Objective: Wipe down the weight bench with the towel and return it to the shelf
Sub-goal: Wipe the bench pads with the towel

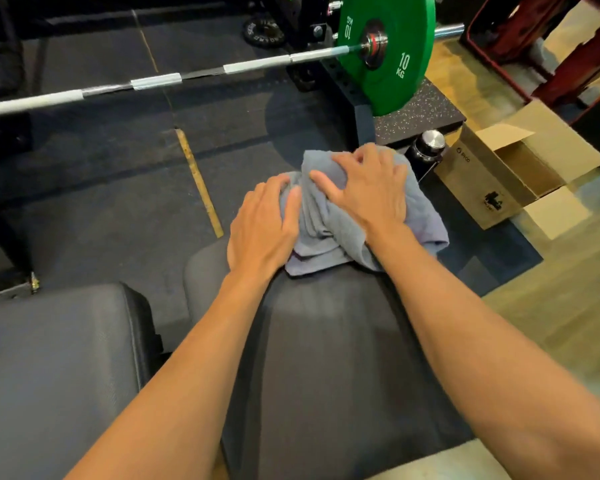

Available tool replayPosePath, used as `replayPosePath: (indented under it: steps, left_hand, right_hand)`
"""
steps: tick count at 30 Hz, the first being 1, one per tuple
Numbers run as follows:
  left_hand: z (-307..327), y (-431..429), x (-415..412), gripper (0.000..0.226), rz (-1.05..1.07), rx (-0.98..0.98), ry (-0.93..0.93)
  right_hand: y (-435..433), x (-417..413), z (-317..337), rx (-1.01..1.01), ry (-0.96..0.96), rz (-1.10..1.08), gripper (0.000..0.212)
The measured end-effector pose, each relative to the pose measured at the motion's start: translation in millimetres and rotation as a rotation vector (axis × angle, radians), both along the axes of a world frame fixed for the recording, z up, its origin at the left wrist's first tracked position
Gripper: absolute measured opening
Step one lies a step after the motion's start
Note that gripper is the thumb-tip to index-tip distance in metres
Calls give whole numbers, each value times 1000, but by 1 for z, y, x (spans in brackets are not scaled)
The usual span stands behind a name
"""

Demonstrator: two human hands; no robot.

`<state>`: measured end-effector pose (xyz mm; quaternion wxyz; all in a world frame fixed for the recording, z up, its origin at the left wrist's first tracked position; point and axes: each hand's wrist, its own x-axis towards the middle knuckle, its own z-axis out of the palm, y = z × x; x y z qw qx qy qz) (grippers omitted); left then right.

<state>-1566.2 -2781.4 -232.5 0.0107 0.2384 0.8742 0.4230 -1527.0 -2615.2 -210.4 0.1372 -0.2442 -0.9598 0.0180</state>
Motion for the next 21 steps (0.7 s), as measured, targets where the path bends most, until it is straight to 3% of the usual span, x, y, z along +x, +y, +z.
replayPosePath:
  steps: [3,6,8,13,16,21]
  left_hand:
    - [0,0,1,44,16,4,9]
    - [4,-6,4,44,32,23,-8]
    - [4,-10,6,43,42,9,-8]
    - [11,-7,17,42,7,-265,70]
    - [17,-8,20,41,-11,-268,24]
    - [21,-9,23,46,-9,-224,-3]
  right_hand:
    - [5,-11,-2,48,-72,86,57]
    - [2,16,4,-56,-35,163,45]
    - [1,53,9,-130,14,225,37]
    - [-7,179,20,-230,18,299,31]
    - [-16,235,26,-279,34,253,26]
    - [-38,228,22,-28,-97,136,44]
